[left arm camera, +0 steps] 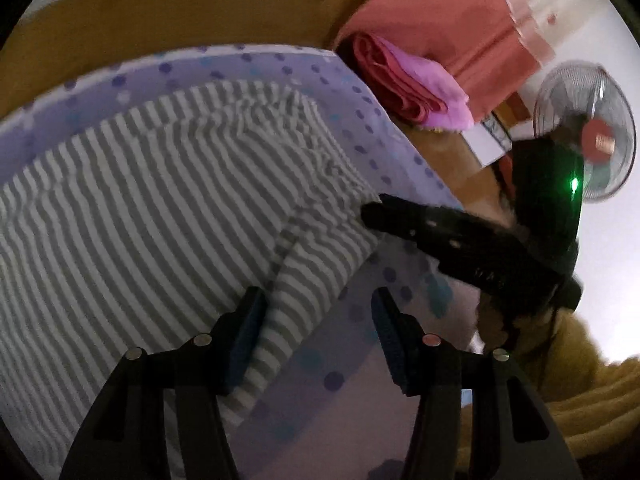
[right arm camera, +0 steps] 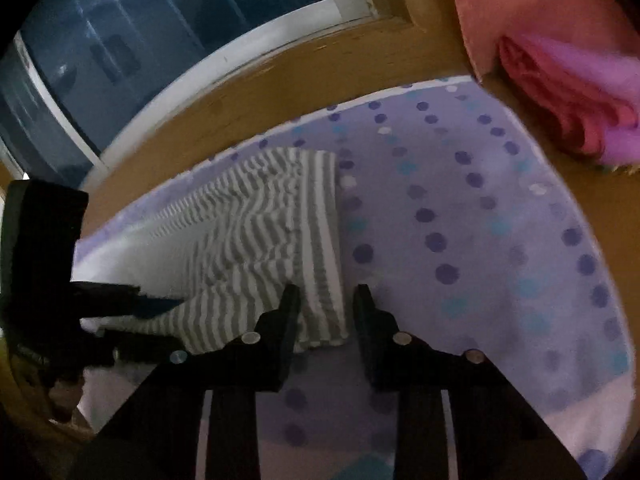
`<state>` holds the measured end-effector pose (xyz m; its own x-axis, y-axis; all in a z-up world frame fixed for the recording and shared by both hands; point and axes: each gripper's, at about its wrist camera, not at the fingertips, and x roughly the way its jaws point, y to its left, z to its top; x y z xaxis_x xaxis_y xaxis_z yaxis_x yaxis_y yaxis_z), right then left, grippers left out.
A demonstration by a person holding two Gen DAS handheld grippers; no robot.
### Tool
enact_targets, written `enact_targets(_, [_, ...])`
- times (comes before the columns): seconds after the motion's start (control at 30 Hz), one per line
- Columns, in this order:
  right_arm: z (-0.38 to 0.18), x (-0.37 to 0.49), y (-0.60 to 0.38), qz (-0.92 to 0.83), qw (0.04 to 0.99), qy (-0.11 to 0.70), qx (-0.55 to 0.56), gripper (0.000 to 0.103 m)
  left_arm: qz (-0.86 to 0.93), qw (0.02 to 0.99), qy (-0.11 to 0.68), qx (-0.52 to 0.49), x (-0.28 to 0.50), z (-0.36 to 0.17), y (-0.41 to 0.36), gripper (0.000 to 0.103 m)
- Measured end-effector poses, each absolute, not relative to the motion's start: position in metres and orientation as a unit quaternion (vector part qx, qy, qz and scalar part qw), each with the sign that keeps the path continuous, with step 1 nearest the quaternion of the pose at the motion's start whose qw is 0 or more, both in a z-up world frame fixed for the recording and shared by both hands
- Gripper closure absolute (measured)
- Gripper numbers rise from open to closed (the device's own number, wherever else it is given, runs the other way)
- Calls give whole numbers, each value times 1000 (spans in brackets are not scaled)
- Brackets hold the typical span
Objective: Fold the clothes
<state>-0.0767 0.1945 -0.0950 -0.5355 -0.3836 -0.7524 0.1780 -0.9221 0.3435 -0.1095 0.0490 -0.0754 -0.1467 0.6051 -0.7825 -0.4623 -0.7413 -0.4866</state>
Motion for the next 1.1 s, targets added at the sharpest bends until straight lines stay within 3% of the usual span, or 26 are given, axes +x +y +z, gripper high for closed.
enact_targets(0.1, [-93,-71,198,-870,164,-89,456,70,755,352,-73,-549,-103,-74,44,48])
enact_targets(0.23, [-70,-69,199,-879,164,-89,439,67,756,344,-106,-547,-96,-78,35,48])
enact_targets(0.37, [-43,-85,183,-894,194,-94,393,67,768,335,-86,-538,-88,-74,41,44])
enact_targets(0.53, [-72,-141,135,-867,241,-65,432,67,779,326,-66,-532,-77,-72,50,40])
enact_targets(0.57, [-82,-152,131,-865,229,-57,443,70,782,323,-68,-528,-76,-70,46,40])
enact_targets(0.67, [-100,-174,135,-876,196,-53,437,101,791,316,-74,-518,-76,-62,35,40])
enact_targets(0.93, [-90,-170,141,-872,197,-64,444,97,815,297,-89,-489,-76,-43,4,40])
enact_targets(1.1, [-54,-156,118,-871,265,-38,413,97,826,288,-105,-473,-81,-35,-13,40])
